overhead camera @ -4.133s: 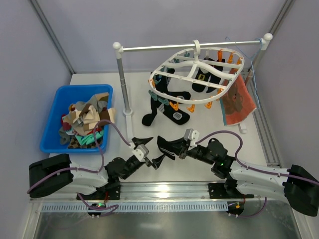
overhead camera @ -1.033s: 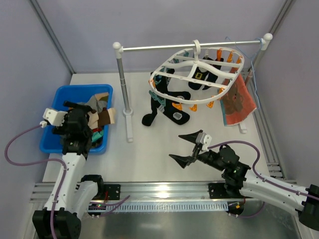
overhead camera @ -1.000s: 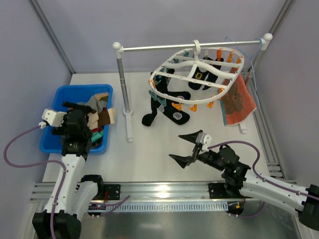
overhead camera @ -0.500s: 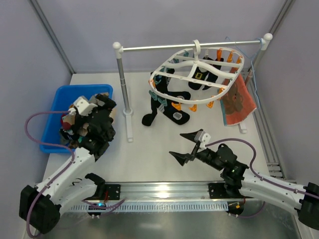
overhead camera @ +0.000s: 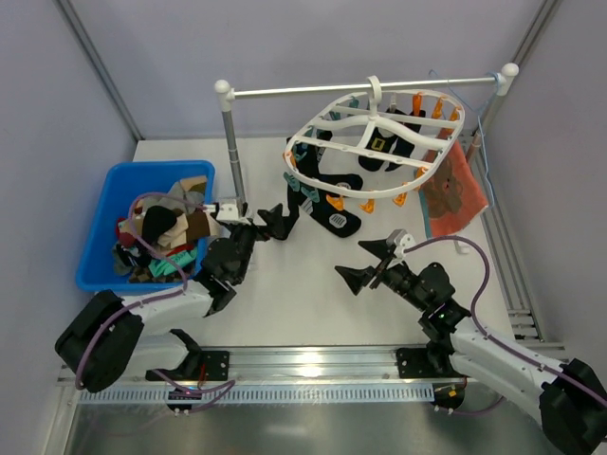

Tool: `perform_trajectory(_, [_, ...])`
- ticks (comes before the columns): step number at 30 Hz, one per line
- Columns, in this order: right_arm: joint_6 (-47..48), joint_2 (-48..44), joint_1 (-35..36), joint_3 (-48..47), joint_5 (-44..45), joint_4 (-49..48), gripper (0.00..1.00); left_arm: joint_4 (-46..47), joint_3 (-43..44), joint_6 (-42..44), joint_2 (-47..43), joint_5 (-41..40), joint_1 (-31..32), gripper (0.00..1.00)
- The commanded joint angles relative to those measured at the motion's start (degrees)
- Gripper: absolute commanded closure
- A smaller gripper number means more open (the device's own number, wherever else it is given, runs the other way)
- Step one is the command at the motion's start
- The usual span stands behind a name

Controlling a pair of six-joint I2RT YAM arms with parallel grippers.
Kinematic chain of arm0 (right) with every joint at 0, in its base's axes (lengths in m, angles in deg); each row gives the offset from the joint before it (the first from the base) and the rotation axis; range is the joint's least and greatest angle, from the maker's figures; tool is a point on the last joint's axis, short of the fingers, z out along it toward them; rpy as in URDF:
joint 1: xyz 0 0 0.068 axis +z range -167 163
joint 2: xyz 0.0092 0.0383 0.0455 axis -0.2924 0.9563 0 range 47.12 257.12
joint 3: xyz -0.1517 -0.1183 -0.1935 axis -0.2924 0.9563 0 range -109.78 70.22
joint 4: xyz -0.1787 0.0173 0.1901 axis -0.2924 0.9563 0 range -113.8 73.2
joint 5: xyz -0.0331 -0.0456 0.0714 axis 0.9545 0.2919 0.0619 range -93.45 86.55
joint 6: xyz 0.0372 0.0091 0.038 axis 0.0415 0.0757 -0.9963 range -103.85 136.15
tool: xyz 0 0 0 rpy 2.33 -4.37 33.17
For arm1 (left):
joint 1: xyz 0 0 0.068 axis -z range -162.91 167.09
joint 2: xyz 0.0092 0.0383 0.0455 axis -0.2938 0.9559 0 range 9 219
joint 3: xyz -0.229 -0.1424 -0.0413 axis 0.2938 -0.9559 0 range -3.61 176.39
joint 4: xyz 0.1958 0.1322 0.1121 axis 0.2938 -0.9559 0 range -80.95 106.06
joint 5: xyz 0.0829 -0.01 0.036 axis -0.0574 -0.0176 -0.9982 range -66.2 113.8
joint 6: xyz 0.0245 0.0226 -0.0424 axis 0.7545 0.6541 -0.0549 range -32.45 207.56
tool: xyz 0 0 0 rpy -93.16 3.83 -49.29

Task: Remove the socks clipped to the hanger
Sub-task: Remove the sock from the hanger.

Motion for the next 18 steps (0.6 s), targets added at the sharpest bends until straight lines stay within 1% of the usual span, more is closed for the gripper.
perform_trajectory(1, [-1.4, 3.1, -0.8, -0.2, -2.2, -6.2, 0.00, 13.4, -0.9, 2.4, 4.0, 9.4, 0.3, 0.00])
perform_trajectory(4, [-1.7, 4.7, -1.1, -0.3, -2.4, -7.8, 0.00, 16.0, 0.3, 3.8, 10.3, 11.4, 0.4, 0.00])
perform_trajectory(6, [-1.6, 5.5, -1.2, -0.4, -2.7, -8.1, 0.00, 19.9, 0.9, 3.7, 13.5, 11.3, 0.3, 0.00])
perform_trajectory(7, [-1.5, 5.6, -1.2, -0.3, -2.5, -8.2, 0.00, 21.4, 1.5, 3.7, 16.5, 11.0, 0.3, 0.00])
perform_trajectory(10, [-1.0, 5.3, -1.5, -0.1, -2.2, -7.7, 0.00, 23.8, 3.1, 3.9, 21.0, 8.5, 0.3, 0.00])
perform_trajectory(15, [-0.4, 3.9, -1.6, 0.5, -1.6, -7.2, 0.00, 28.7, 6.1, 5.0, 27.0, 7.6, 0.4, 0.00])
perform_trajectory(16, [-0.4, 3.8, -1.6, 0.5, -1.5, -7.2, 0.00, 29.1, 7.1, 5.2, 28.7, 7.0, 0.4, 0.08])
perform_trajectory(17, [-0.4, 3.9, -1.6, 0.6, -1.5, -7.2, 0.00, 29.4, 7.6, 5.2, 29.5, 6.7, 0.4, 0.08])
perform_trajectory(18, [-0.3, 4.1, -1.6, 0.6, -1.5, -7.2, 0.00, 29.8, 8.2, 5.2, 30.5, 6.6, 0.4, 0.24])
